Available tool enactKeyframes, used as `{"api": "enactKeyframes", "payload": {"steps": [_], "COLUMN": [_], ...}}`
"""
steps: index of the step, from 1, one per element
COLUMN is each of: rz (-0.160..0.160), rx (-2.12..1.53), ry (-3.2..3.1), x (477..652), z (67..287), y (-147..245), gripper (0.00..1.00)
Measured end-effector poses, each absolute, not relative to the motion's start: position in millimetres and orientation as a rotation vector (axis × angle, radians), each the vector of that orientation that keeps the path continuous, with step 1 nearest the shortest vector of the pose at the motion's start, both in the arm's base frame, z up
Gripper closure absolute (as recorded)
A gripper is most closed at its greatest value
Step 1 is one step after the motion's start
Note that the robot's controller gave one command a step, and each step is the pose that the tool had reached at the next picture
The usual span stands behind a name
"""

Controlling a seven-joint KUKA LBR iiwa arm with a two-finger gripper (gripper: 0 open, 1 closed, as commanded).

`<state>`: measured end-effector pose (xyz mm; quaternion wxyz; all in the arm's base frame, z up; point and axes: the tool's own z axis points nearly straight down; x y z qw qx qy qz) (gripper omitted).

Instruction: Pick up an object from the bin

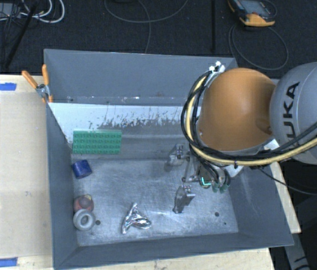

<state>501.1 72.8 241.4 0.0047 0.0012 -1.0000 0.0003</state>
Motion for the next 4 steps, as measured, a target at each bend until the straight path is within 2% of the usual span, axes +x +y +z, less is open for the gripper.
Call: {"api": "enactKeyframes", "payload": {"steps": [1,2,3,4], "rz": [-0.002,-0.001,0.000,-0.005], "rx": [0.280,0.186,-0.083,-0.103], "ry": [-3.134,-3.137,-3.139,-3.150], "x": [489.8,491.6,482.9,477.1], "z": [70,101,117,71], "y": [116,117,116,119], "gripper": [0.00,0.00,0.00,0.00]}}
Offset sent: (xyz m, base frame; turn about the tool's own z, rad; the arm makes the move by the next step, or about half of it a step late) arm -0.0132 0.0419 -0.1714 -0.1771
